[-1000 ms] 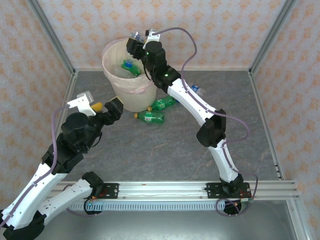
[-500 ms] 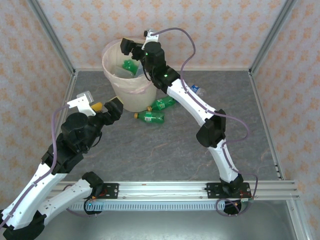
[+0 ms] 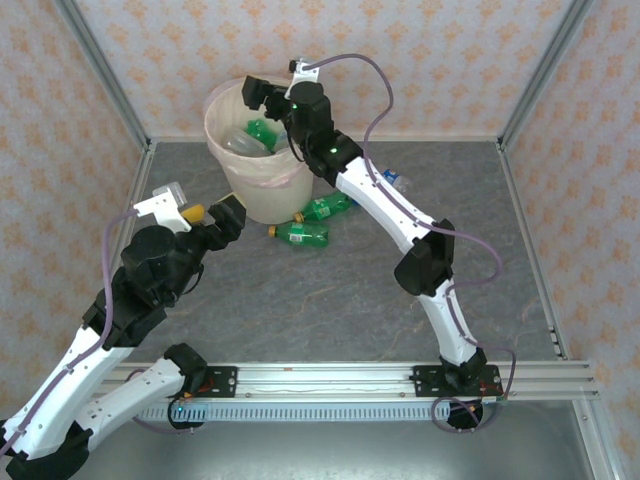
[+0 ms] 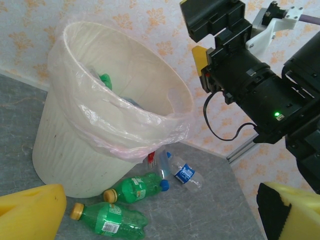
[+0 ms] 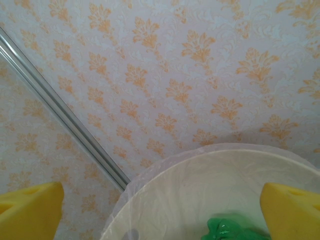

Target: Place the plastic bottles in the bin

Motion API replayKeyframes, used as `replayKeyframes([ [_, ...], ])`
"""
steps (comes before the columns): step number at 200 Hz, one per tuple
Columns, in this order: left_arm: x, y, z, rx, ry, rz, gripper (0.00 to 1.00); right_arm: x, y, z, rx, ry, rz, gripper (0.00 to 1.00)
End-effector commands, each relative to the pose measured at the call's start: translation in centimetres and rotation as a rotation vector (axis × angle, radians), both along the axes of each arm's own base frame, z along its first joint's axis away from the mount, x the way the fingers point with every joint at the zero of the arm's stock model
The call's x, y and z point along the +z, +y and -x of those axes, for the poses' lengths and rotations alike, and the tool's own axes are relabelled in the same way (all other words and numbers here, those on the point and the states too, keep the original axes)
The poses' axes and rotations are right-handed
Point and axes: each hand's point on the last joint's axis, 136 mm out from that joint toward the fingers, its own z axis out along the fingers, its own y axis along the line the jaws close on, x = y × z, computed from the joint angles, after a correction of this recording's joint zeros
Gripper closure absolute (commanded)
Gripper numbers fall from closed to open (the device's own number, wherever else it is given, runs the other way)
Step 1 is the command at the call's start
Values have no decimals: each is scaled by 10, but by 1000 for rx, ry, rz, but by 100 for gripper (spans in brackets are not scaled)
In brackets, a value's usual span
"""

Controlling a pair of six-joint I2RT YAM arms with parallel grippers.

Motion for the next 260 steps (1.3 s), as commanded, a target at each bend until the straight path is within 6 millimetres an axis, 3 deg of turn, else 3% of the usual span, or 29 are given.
replayKeyframes([
  [1,8,0,5,-14,-12,-4,1,57,-26,26,-31,-65,-47,0],
  [70,5,-23,0,-116,-15,-13,1,55,-76,52,-127,-39,-36,0],
  [118,-2,-51,-7,-234,-4,0,1,39,-140,73,-195,-7,-76,0],
  [151,-15,-67,-14,-280,31,3,1,8,-194,80,-261,35,-97,0],
  [194,-27,-85,-22,-321,55,2,1,-47,-253,80,-368,127,-53,0],
  [225,-33,-98,-23,-341,73,-12,1,-89,-290,68,-435,200,3,0],
  [260,-37,-109,-25,-350,87,-35,1,-130,-310,41,-428,275,91,0],
])
